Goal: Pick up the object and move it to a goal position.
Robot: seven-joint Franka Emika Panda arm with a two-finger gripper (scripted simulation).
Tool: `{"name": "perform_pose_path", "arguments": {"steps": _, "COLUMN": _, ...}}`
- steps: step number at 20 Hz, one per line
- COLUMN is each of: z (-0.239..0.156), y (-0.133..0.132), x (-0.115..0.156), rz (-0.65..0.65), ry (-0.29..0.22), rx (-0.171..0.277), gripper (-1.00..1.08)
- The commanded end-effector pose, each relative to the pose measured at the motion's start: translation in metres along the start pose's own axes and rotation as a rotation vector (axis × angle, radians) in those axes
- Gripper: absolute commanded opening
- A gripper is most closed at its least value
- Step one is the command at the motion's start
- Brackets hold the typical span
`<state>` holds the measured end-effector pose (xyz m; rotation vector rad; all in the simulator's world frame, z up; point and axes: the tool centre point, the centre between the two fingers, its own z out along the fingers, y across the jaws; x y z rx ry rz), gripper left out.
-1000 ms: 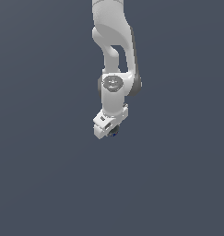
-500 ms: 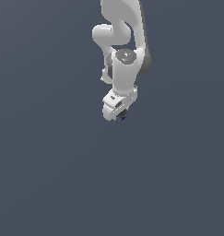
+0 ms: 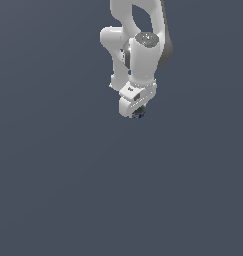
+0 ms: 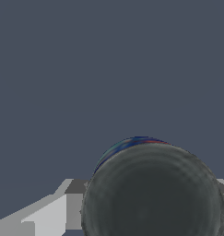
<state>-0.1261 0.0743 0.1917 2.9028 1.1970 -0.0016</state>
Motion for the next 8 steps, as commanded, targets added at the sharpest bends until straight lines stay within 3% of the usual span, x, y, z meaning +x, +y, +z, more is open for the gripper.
{"name": "perform_pose_path", "arguments": {"steps": 1, "z": -0.0070, "y": -0.0065, "x": -0.0007, "rz": 0.001, "ry": 0.001, "rx": 0.000, "gripper": -1.00}}
{"name": "perform_pose_path", "arguments": {"steps": 8, "z": -0.0134, "y": -0.0117, "x": 0.0000, "rz": 0.001, "ry": 0.001, "rx": 0.001, "gripper": -1.00}}
